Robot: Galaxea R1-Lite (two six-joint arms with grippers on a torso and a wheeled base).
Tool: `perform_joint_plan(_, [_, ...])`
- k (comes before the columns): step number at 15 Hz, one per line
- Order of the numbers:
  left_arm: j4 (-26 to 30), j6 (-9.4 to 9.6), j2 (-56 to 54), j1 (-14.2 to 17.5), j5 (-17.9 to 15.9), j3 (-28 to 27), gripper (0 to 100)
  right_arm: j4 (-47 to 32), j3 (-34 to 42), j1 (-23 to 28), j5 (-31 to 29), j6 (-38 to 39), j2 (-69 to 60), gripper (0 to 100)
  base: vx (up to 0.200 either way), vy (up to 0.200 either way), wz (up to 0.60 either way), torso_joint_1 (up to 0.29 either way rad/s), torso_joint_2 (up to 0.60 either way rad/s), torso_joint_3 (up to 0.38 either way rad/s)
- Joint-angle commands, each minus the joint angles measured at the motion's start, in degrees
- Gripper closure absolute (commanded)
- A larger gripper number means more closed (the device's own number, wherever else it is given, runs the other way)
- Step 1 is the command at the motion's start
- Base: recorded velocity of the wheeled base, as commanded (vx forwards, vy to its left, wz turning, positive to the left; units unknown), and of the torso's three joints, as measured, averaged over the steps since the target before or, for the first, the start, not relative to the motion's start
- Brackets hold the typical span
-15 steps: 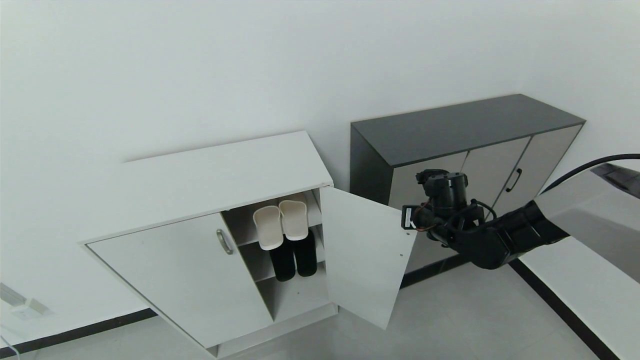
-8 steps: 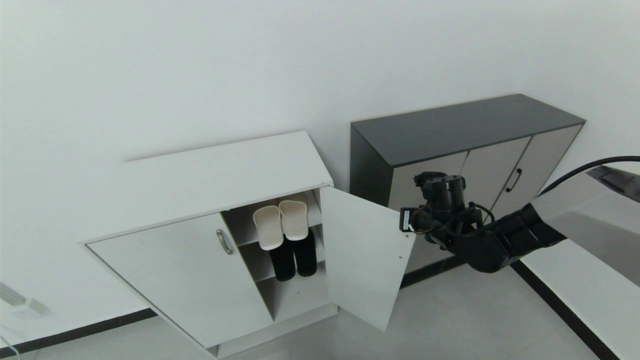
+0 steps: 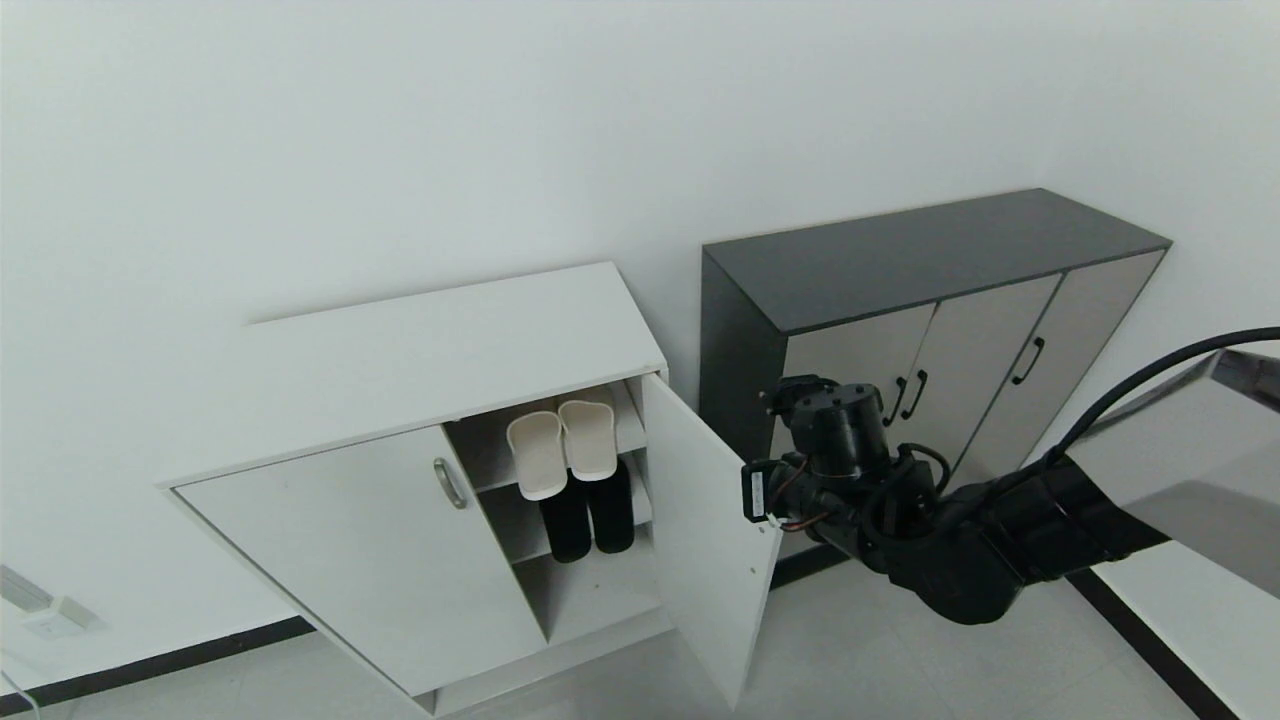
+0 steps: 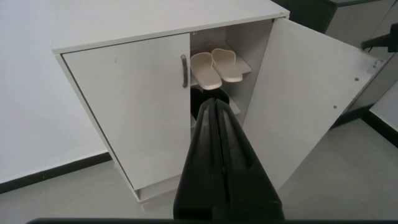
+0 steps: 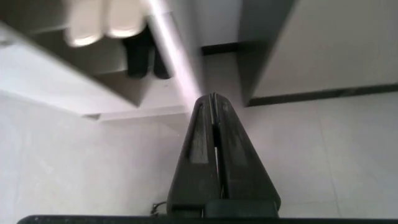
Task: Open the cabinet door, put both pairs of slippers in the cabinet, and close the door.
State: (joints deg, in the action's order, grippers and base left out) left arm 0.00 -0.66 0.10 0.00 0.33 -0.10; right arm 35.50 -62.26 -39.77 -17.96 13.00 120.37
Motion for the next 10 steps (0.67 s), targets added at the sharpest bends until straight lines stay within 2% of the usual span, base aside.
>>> perform_joint_plan(1, [0.0, -0.04, 0.0, -0.1, 0.0, 0.0, 100, 0.0, 1.3, -1.6, -0.2, 0.1, -2.8, 100, 0.0, 0.0, 0.0, 0.0, 0.0, 0.0])
perform_joint_plan(4, [0.0, -0.04, 0.0, 0.0, 0.0, 0.0, 100, 2.6, 3.2, -1.7, -0.2, -0.4, -3.2, 100, 0.0, 0.0, 0.0, 0.0, 0.0, 0.0])
perform_joint_plan(6, [0.0, -0.04, 0.0, 0.0, 0.0, 0.0, 100, 6.5, 5.4, -1.7, -0.2, -4.5, -2.9, 100, 0.0, 0.0, 0.0, 0.0, 0.0, 0.0])
perform_joint_plan(10, [0.0, -0.04, 0.0, 0.0, 0.0, 0.0, 100, 10.5, 7.1, -1.7, -0.2, -6.6, -2.7, 100, 0.0, 0.0, 0.0, 0.0, 0.0, 0.0])
